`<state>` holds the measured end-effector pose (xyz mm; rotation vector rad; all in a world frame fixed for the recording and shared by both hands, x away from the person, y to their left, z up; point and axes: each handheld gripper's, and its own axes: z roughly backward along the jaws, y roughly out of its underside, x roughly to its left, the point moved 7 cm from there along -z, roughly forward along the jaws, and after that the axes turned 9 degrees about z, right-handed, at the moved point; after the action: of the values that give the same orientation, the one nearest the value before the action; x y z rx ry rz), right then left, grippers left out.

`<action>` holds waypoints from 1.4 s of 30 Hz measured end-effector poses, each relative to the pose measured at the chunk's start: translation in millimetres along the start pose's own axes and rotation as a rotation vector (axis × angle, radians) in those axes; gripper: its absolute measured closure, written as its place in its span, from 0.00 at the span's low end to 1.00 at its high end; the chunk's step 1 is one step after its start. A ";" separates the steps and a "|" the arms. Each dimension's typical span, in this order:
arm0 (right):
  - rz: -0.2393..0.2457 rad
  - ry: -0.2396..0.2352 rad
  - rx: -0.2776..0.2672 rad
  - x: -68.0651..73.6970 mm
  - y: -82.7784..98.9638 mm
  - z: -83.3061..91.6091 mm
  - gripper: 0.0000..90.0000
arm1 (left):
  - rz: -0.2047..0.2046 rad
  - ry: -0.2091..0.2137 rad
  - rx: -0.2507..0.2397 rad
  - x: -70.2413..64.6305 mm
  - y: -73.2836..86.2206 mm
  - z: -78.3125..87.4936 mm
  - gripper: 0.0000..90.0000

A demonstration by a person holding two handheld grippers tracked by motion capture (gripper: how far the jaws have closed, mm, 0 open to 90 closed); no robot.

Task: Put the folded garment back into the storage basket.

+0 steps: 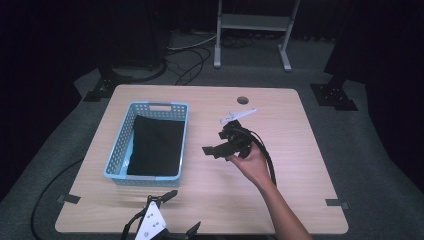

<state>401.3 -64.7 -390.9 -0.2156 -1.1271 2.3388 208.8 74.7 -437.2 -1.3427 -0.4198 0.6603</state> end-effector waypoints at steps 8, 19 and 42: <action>0.001 0.013 -0.003 -2.3 2.5 2.8 0.14 | 0.000 -0.001 -0.001 0.3 -0.2 0.3 0.00; -0.009 0.035 -0.003 -6.8 7.6 7.3 0.14 | -0.001 -0.002 0.000 0.7 -0.2 0.3 0.00; -0.029 0.063 0.011 -14.7 22.9 13.6 0.11 | -0.002 -0.001 -0.002 0.9 -0.6 0.7 0.00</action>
<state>400.0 -93.4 -400.9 -0.2652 -1.0805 2.2962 209.2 75.8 -436.5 -1.3434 -0.4226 0.6596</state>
